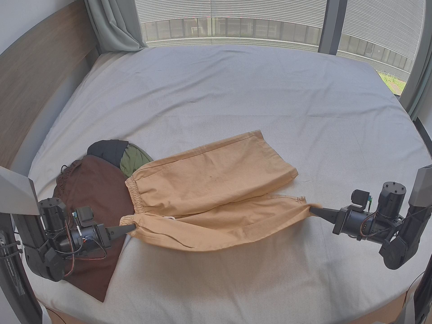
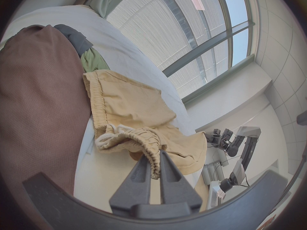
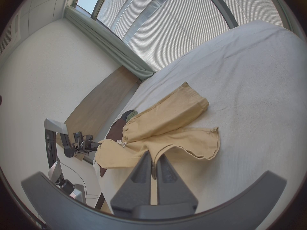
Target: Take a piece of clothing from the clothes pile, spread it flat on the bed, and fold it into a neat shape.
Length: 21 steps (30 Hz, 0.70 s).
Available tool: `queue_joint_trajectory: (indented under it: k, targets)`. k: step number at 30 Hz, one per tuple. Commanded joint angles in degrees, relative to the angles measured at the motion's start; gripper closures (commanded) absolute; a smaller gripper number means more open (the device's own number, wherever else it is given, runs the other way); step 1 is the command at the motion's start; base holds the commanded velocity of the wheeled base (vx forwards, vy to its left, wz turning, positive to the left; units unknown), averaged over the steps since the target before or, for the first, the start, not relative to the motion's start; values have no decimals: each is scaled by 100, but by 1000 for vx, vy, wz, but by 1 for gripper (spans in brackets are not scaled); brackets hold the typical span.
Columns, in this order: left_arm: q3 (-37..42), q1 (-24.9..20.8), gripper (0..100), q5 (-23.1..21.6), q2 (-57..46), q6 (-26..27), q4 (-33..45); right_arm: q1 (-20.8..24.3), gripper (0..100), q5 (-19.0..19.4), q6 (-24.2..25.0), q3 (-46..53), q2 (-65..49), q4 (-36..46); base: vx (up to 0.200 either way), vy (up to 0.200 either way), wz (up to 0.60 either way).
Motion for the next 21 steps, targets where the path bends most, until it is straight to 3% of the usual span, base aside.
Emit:
queue_joint_trajectory:
  k: [1,8,12,17,21]
  targets:
    - [-135,-5,100,123,-185,-151,-6,89,100,-92,124,-232,-28,-12,0,0,0]
    - [-276,-31,100,264,-194,-291,-6,98,100,-109,317,-531,-19,-12,0,0,0]
    - [-399,-31,100,290,-194,-406,-6,116,100,-303,449,-724,-19,-3,0,0,0]
    - [-583,-119,100,668,-194,-678,-6,213,100,-408,634,-996,-28,-12,0,0,0]
    - [-601,-137,100,685,-203,-678,-6,204,100,-408,695,-1163,-195,14,0,0,0]
